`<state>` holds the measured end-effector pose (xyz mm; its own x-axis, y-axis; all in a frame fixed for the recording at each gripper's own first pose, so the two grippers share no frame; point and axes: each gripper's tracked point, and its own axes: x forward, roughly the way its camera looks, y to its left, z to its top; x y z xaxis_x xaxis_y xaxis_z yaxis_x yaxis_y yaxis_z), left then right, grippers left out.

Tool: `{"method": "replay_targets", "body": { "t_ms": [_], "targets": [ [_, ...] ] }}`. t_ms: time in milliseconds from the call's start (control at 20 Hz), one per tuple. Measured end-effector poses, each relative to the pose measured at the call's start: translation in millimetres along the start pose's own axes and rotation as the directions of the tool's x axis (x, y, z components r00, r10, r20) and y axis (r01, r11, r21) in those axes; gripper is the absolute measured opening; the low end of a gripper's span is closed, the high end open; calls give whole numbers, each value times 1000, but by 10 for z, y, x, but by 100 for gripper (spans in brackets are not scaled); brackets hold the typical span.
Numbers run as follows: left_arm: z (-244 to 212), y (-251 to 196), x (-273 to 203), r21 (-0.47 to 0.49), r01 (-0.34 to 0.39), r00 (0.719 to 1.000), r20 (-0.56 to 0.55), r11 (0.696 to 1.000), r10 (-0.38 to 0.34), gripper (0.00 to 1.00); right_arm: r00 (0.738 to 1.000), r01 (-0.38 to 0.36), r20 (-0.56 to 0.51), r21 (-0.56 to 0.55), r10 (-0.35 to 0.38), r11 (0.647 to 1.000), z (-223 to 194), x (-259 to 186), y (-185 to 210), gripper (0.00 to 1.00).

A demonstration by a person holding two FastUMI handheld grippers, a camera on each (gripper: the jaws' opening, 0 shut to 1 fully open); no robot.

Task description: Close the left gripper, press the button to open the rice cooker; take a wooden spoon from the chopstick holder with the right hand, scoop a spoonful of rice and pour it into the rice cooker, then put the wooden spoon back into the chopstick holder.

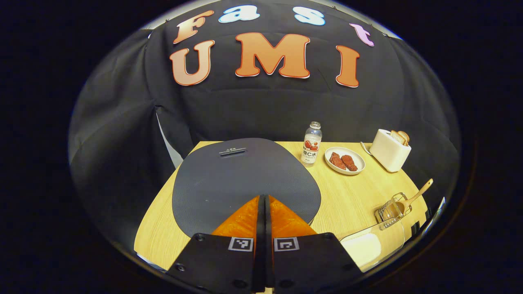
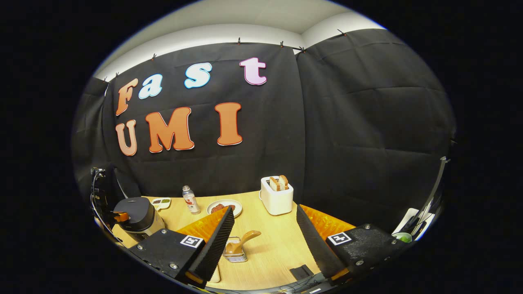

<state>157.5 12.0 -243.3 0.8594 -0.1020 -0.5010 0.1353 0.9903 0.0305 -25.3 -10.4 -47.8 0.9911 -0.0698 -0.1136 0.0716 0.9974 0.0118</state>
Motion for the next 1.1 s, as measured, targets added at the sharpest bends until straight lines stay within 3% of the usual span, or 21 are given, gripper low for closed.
{"method": "replay_targets", "body": {
  "t_ms": [100, 250, 450, 550, 650, 850, 1100],
  "targets": [
    [59, -4, 12, -55, 6, 1000, 14, 998, -5, 10, 1000, -16, 10, 23, 16, 1000, 30, -35, 28, 100],
    [128, 87, -164, -12, -37, 999, 8, 999, 37, 5, 999, -25, 31, 16, 24, 1000, 45, -98, 3, 95],
    [992, 101, -770, -5, -77, 969, 234, 997, 76, 4, 999, -17, 46, 24, 16, 1000, 16, -109, -81, 95],
    [1229, 121, -1096, -32, -69, 956, 285, 997, 75, 4, 999, -18, 52, 26, 17, 999, -14, -92, -104, 100],
    [1402, 187, -1360, -57, -65, 940, 332, 996, 80, 5, 998, -36, 46, 45, 34, 998, -62, -82, -79, 95],
    [1480, 282, -1877, -104, -55, 915, 393, 993, 92, 5, 998, -54, 35, 73, 51, 996, -187, 60, -53, 95],
    [1451, 483, -2368, -155, -57, 911, 397, 986, 115, 7, 996, -80, -26, 95, 82, 992, -537, 367, 54, 95]
  ]
}}
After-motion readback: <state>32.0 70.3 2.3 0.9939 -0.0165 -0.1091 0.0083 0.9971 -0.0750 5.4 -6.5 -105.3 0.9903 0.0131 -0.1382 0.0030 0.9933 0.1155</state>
